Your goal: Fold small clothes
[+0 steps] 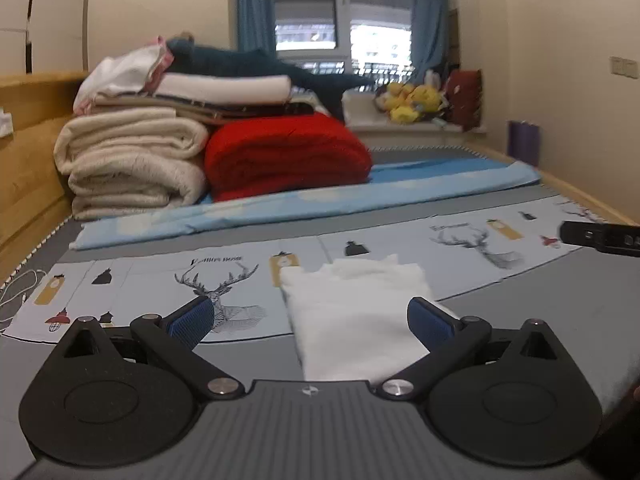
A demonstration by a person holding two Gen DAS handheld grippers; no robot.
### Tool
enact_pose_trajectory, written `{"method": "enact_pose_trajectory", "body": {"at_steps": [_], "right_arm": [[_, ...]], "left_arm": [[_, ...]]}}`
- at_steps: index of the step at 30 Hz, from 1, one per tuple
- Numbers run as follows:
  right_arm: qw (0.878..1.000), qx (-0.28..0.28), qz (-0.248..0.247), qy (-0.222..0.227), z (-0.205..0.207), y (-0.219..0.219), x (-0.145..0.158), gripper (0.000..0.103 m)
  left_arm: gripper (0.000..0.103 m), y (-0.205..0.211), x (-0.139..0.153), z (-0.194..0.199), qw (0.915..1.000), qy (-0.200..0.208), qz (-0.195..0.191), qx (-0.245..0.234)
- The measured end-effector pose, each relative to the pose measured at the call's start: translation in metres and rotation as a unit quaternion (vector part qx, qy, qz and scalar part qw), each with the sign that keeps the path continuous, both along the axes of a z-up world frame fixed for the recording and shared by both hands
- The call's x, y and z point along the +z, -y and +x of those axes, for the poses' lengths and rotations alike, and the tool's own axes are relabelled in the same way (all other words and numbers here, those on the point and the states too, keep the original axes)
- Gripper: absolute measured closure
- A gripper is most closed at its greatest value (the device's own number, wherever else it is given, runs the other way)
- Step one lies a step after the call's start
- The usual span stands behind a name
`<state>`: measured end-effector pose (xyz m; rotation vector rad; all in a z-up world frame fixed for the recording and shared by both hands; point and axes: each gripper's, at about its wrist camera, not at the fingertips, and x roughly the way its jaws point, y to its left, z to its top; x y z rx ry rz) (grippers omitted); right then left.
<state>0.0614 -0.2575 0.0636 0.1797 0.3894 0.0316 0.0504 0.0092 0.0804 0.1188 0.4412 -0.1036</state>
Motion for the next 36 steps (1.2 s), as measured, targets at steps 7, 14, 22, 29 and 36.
{"method": "enact_pose_trajectory", "body": {"at_steps": [7, 14, 22, 29, 36], "right_arm": [[0.999, 0.000, 0.000, -0.050, -0.049, -0.014, -0.021, 0.030], [0.995, 0.005, -0.023, -0.093, -0.032, -0.033, -0.037, 0.030], [0.993, 0.012, -0.031, -0.113, -0.019, -0.043, -0.046, 0.030], [0.993, 0.021, -0.034, -0.112, -0.019, -0.045, -0.045, 0.028], [0.993, 0.026, -0.035, -0.108, -0.021, -0.047, -0.045, 0.028]], "left_arm": [[0.000, 0.001, -0.042, -0.033, 0.9962, -0.077, -0.025, 0.031], [0.000, 0.002, -0.055, 0.002, 0.9922, -0.096, -0.026, 0.076], [0.000, -0.003, -0.068, 0.014, 0.9860, -0.125, -0.060, 0.092], [0.000, -0.005, -0.068, 0.010, 0.9868, -0.123, -0.058, 0.087], [0.000, -0.006, -0.068, 0.008, 0.9873, -0.121, -0.057, 0.085]]}}
